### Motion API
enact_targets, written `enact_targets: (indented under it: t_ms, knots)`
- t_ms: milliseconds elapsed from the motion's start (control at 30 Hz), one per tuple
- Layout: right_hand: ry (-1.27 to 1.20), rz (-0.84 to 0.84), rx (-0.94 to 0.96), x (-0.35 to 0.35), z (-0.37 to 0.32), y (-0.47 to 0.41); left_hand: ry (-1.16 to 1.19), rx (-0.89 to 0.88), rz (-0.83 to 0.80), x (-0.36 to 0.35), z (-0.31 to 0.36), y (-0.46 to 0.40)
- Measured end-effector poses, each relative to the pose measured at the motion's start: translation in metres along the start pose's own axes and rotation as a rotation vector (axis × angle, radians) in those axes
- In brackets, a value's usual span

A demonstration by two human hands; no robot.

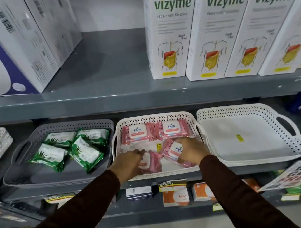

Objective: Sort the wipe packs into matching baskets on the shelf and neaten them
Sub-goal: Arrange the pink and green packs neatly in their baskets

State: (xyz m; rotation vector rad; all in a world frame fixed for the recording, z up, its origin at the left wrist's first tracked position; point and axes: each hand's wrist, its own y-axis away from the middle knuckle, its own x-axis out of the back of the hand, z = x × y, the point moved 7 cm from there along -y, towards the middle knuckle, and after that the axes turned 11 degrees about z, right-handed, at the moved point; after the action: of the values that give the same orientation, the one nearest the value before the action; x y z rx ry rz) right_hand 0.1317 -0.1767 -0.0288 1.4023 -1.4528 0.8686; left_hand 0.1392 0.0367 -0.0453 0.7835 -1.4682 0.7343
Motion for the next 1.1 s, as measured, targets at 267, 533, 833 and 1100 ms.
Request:
enact_targets:
  t_ms: [267,533,833,1100]
  knots:
    - [0.068,0.046,0.217,-0.004,-0.016,-0.004,0.234,0.123,0.123,0.005,-0.012,-0.011]
    - [-0.075,0.041,0.188,-0.017,-0.009,-0.021,0.267,0.170,0.191,0.008,-0.012,-0.028]
    - [-0.320,0.407,0.213,-0.010,-0.118,0.009,0.454,0.299,0.592,0.041,-0.163,0.086]
    - [-0.191,0.203,0.416,-0.096,-0.323,0.000,0.383,0.359,0.192,0.008,-0.298,0.145]
